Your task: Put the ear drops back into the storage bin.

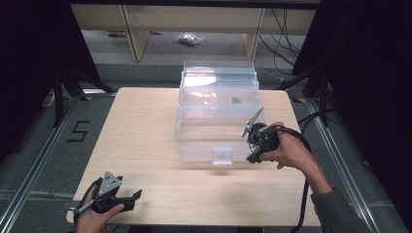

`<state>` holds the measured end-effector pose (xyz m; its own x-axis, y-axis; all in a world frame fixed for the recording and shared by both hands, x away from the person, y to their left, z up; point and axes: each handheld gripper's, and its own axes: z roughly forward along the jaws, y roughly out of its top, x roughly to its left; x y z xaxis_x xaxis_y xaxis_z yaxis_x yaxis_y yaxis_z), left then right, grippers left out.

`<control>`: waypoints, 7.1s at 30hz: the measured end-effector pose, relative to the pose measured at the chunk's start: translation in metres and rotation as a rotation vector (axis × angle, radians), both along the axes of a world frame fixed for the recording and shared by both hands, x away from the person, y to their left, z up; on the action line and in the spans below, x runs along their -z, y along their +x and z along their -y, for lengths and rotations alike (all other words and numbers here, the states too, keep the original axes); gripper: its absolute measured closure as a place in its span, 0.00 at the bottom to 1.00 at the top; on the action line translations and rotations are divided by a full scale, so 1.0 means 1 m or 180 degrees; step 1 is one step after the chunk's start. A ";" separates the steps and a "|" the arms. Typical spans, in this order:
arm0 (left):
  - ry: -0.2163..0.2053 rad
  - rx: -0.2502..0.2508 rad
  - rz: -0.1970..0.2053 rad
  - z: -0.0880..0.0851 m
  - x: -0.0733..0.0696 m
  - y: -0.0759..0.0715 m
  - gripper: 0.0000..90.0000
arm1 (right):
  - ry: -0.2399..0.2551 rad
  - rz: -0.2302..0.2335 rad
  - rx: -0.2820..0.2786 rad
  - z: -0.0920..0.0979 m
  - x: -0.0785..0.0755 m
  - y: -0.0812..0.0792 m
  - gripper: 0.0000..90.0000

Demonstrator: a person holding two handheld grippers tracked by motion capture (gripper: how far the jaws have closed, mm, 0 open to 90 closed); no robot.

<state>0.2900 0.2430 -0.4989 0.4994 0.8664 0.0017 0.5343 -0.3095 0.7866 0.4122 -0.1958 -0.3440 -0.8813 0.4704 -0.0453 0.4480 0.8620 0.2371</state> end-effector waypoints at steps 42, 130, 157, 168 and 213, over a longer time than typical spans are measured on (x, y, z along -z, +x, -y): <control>0.0013 -0.0005 -0.0010 -0.002 -0.001 0.000 0.17 | -0.0190 -0.0118 0.0504 0.008 0.013 0.092 0.67; -0.0002 0.0011 0.0007 -0.001 0.000 0.000 0.17 | -0.0036 -0.0178 0.1119 0.009 0.060 0.120 0.39; 0.0025 0.0023 0.0010 -0.001 0.000 0.000 0.17 | 0.0463 0.0237 0.1037 -0.001 0.034 0.096 0.28; -0.0016 0.0006 0.0008 0.000 0.000 0.000 0.17 | 0.0507 0.0300 0.1000 0.000 0.027 0.087 0.27; -0.0038 0.0034 0.0026 0.000 -0.001 -0.002 0.17 | 0.0894 0.0357 0.1038 0.014 0.039 0.026 0.25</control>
